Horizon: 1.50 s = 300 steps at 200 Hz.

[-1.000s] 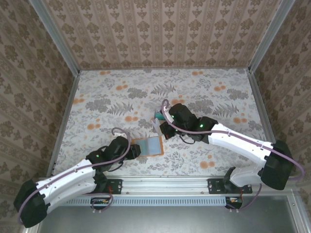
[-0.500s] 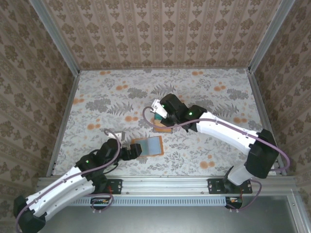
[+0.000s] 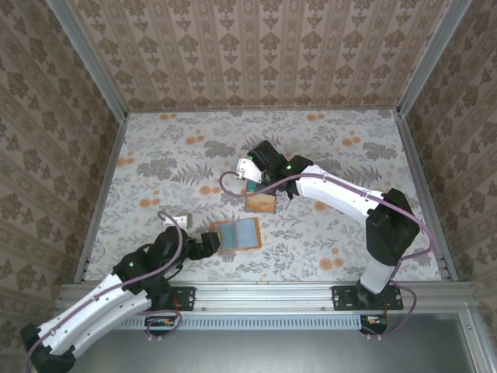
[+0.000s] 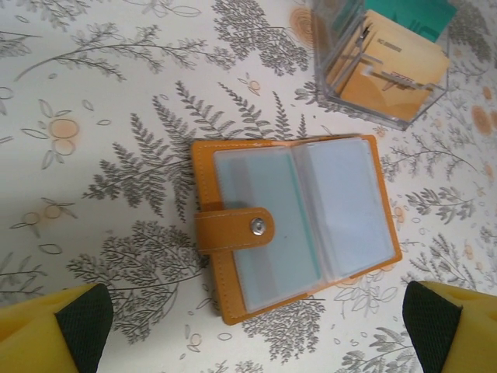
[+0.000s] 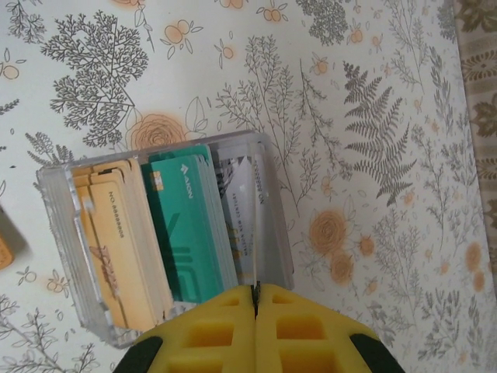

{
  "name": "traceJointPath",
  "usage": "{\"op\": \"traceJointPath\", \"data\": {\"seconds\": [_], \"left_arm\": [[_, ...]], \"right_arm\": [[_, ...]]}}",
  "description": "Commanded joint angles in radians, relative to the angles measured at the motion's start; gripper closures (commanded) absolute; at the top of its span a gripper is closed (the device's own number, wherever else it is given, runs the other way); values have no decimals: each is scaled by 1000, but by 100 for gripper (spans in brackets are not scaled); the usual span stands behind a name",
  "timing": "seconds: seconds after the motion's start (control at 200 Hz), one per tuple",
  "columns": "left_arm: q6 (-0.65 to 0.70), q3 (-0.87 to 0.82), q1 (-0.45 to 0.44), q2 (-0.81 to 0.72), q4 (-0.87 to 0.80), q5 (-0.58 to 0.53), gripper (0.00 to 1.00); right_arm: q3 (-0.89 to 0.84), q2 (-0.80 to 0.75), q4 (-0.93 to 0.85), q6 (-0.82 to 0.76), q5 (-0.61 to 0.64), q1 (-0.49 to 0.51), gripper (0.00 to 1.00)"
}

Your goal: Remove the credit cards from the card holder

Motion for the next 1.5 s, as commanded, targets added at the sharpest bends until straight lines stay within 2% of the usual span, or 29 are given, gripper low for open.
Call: {"op": "traceJointPath", "data": {"seconds": [0.0,0.24,0.63,0.92,0.95,0.985,1.0,1.195,1.31,1.495], "left_arm": [[14,32,9,-38,-49,-53,0],[31,24,9,-95,-41,-47,0],[24,4,10,-93,-33,-45,0],[24,6,13,-94,-30,-38,0],[22,6,12,-94,-30,-36,0],[21,6,11,-94,-30,-35,0],[20,7,11,-94,-30,-34,0],[16,10,12,-92,-27,-26,0],[17,11,12,-87,-21,-22,0],[13,4,11,-58,11,3,0]], "right_arm": [[42,41,-40,-49,14,-13,100],[56,86,-54,-57,-13,-43,100],[75,126,-92,-49,-82,-58,100],[79,148,-69,-43,-63,-60,100],[80,149,-60,-42,-55,-60,95],[78,151,-43,-39,-36,-61,81],[78,153,-35,-38,-30,-62,79],[83,153,55,-12,75,-69,73],[72,130,82,17,87,-69,62],[53,56,67,154,50,-57,61]]}}
